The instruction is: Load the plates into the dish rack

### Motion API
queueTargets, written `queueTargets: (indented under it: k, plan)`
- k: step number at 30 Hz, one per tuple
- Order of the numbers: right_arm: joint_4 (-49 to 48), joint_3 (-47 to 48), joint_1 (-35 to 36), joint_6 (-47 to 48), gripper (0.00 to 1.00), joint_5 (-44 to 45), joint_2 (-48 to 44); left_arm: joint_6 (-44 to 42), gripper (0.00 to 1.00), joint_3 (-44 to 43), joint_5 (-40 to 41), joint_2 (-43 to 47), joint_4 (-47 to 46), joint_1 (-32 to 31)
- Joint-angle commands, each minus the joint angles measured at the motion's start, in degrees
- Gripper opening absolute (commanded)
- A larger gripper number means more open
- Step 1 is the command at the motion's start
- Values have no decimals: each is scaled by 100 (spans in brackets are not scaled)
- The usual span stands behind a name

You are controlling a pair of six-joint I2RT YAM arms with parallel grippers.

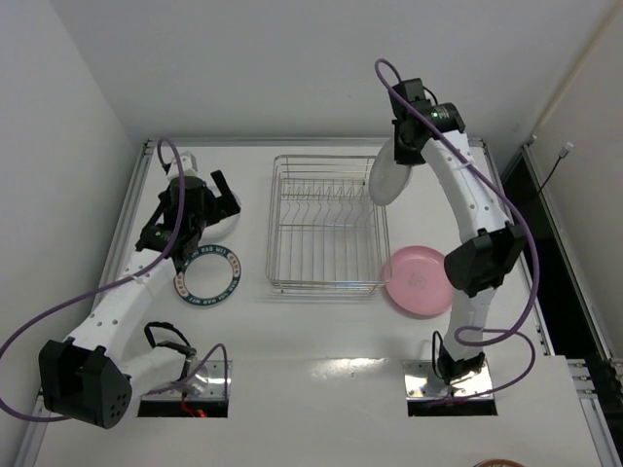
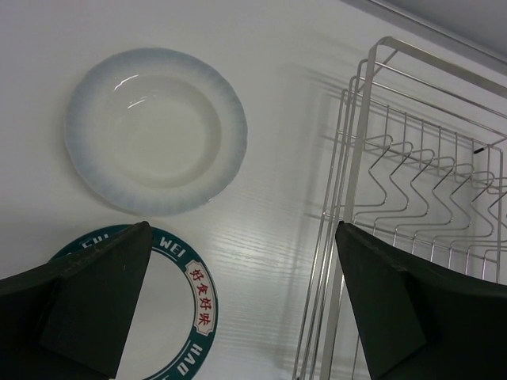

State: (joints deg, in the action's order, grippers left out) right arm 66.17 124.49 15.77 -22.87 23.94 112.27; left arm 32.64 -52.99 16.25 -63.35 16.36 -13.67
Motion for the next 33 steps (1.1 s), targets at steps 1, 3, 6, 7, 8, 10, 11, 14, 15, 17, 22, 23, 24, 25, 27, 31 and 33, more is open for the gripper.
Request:
queueTargets:
  k: [1,3,6,7,8,10,11,14,15,17,22,23,24,25,27,31,33]
  plan:
    - [-184,269,268,116,0,725,23,40,100,-220,71,16,-72,-83]
    - [-184,269,374,116,0,936,233,40,100,-220,71,16,-72,-83]
    - [-184,321,506,239,0,1164,374,40,100,-220,71,16,-72,-83]
    - [-184,322,558,239,0,1243,453,40,100,-220,71,16,-72,-83]
    - [-184,409,559,239,0,1314,454,40,100,-220,71,16,-72,-83]
    - [-184,471,611,301,0,1367,611,40,100,-220,71,69,-72,-83]
    - [-184,471,611,301,0,1446,612,40,100,-220,71,69,-19,-83]
    - [-184,471,673,354,0,1508,761,40,100,-168,124,69,-19,-83]
    - [-184,471,751,406,0,1595,831,93,100,-168,124,69,-19,-83]
    - [-184,323,804,459,0,1666,893,93,100,-168,124,69,-19,-83]
    - [-368,304,971,512,0,1666,1007,93,100,-168,124,69,34,-83]
    - [-368,304,972,573,0,1666,1008,93,100,-168,124,69,34,-83]
    - [-368,374,1024,573,0,1666,1077,93,100,-168,185,69,34,-83]
    - [-368,375,1077,643,0,1666,1139,93,100,-168,185,69,34,-83]
    - [-368,375,1130,644,0,1666,1192,93,100,-168,185,69,34,-83]
    - [-368,444,1200,697,0,1666,1245,93,100,-220,185,69,87,-83]
    - [-289,550,1253,697,0,1833,1245,40,100,-220,238,69,87,-83]
